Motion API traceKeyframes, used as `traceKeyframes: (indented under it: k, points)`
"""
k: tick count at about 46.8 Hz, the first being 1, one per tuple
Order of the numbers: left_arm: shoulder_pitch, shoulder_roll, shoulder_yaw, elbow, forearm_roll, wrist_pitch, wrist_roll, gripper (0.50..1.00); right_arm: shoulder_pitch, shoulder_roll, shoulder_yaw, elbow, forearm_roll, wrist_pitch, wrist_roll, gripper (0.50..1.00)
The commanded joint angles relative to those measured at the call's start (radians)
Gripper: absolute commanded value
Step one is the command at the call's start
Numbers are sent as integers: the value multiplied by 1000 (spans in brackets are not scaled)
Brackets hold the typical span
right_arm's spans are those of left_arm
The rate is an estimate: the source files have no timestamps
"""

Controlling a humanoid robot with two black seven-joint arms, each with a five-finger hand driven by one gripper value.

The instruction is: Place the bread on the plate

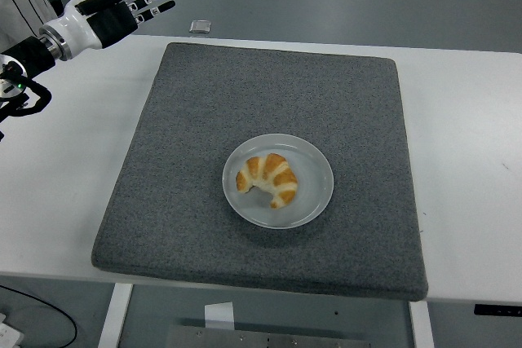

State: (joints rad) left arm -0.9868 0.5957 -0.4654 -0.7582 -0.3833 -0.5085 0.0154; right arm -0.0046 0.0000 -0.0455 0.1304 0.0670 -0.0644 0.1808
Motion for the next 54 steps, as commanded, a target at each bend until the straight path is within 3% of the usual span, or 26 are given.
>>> traceKeyframes:
  k: [1,19,24,54]
  points:
    - [0,-1,-13,0,-2,2,0,999,0,0,-1,0,-1,0,0,932]
    - [13,-68,-13,89,-17,7,1,999,0,0,4,0,2,2,0,932]
    - [13,-82,-15,109,-17,7,23,999,0,0,6,0,4,3,0,932]
    - [3,-77,-24,109,-2,1,24,999,-2,0,7,11,8,2,0,932]
